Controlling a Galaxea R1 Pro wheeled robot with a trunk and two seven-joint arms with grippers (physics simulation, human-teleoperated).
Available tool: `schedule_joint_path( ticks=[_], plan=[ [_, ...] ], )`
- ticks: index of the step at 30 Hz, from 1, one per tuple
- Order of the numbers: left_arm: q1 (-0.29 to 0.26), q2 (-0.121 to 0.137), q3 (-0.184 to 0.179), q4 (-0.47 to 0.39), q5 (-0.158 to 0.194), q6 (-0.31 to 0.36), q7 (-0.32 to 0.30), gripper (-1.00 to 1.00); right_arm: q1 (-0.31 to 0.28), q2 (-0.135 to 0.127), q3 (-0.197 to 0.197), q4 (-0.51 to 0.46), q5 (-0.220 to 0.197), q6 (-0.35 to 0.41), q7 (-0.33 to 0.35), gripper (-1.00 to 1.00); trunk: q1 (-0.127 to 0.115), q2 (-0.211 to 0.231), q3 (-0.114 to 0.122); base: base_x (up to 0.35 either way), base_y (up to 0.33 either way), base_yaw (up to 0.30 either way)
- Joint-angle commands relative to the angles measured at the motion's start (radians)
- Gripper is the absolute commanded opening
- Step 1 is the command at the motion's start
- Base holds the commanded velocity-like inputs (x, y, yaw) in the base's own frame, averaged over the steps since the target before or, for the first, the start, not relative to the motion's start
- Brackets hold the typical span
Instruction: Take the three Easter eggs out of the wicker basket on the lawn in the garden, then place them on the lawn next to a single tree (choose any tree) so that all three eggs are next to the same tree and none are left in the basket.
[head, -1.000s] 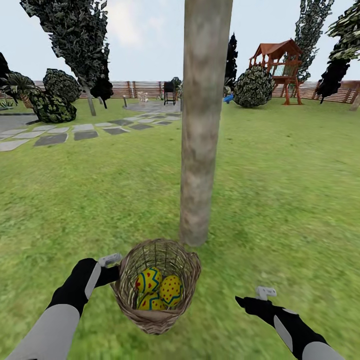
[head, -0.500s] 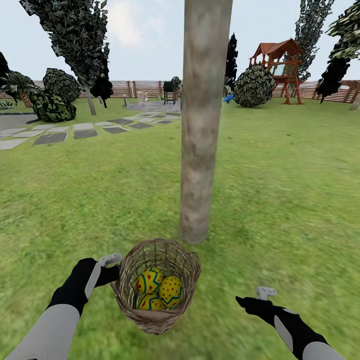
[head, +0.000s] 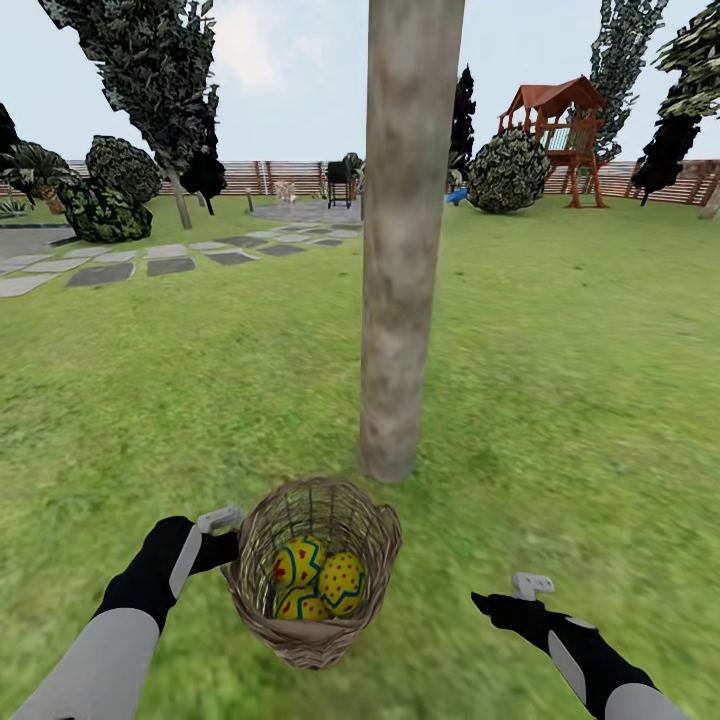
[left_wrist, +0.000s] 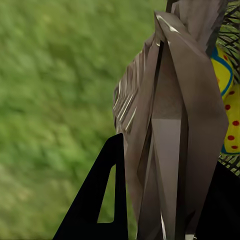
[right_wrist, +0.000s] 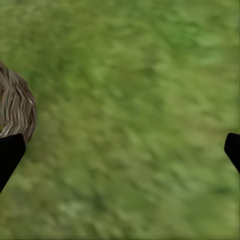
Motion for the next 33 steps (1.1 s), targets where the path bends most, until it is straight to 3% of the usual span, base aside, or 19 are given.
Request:
schedule_joint_path(
  ticks=[1,27,33],
  plan=[
    [-0.001,0.0,0.002,-0.001,0.014,0.005,0.0,-1.0,0.0,0.0,-0.007,-0.002,-0.005,0.009,0.006,1.0,0.004,-0.008,-0.004,0.0,0.0,0.0],
    [-0.001,0.0,0.002,-0.001,0.014,0.005,0.0,-1.0,0.0,-0.001,-0.007,-0.002,-0.005,0.01,0.006,1.0,0.103,-0.19,-0.085,0.0,0.0,0.0],
    [-0.001,0.001,0.003,-0.003,0.015,0.005,0.0,-1.0,0.0,-0.001,-0.007,-0.002,-0.006,0.01,0.006,1.0,0.103,-0.19,-0.085,0.0,0.0,0.0]
  ],
)
